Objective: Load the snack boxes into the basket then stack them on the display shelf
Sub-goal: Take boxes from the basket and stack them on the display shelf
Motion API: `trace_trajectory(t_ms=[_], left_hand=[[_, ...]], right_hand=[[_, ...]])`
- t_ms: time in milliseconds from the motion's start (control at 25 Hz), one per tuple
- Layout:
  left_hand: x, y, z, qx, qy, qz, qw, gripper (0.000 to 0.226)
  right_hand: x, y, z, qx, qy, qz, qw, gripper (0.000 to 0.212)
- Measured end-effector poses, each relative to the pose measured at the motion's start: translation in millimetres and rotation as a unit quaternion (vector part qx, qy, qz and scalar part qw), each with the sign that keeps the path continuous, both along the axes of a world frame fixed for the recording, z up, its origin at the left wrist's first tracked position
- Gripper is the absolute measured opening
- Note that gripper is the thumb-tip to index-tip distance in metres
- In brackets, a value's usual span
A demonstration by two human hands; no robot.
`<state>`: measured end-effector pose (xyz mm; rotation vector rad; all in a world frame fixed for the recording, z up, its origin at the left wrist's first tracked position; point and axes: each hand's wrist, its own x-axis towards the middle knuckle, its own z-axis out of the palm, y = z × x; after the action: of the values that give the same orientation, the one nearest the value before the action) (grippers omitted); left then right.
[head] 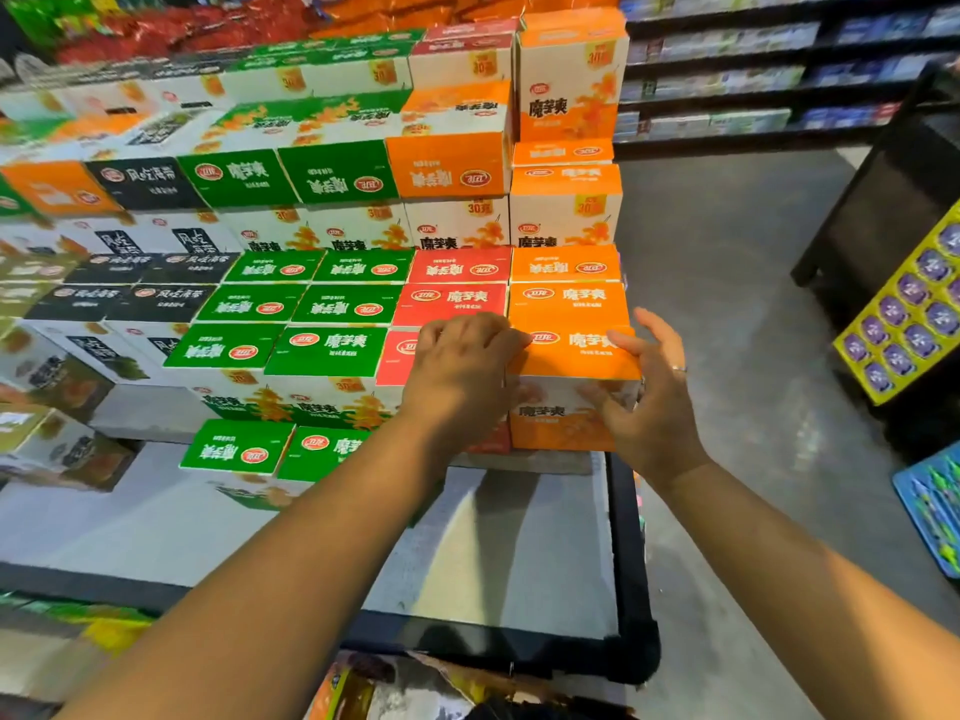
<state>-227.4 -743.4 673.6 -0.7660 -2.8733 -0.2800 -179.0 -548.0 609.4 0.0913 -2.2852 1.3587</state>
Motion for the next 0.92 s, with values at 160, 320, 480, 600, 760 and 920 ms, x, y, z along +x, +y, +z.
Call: trace_trajectory(t_ms=[160, 320, 480, 600, 760, 920], left_hand=[[-3.1, -2.6, 1.9, 0.003, 0.035, -0.021, 0.999, 0.054], [-8.9, -3.7, -2.4, 0.0, 0.053, -0.036, 0.998, 0.056], [-8.5, -1.8, -6.7, -0.004, 0.069, -0.032, 0.997, 0.059], [-5.8, -0.8, -4.9, -0.018, 0.063, -0.021, 0.998, 0.062], [-0.6, -5.5, -2.4, -0.042, 0.062, -0.024, 0.997, 0.072], [3.5, -9.9, 1.7, -0.05, 0.051, -0.02, 0.997, 0.077]], right_hand=[[2.9, -0.4, -14.5, -0.038, -0.038, 0.048, 0.997, 0.081], [4.5, -9.2, -17.8, -0.087, -0.04, 0.043, 0.994, 0.082], [2.6, -11.1, -17.5, -0.073, -0.032, 0.019, 0.997, 0.081], [4.8, -6.8, -17.2, -0.055, -0.038, 0.033, 0.997, 0.083], [10.8, 1.9, -6.7, 0.021, -0.074, 0.005, 0.997, 0.083], [14.4, 7.9, 16.7, 0.147, -0.117, -0.05, 0.981, 0.085]])
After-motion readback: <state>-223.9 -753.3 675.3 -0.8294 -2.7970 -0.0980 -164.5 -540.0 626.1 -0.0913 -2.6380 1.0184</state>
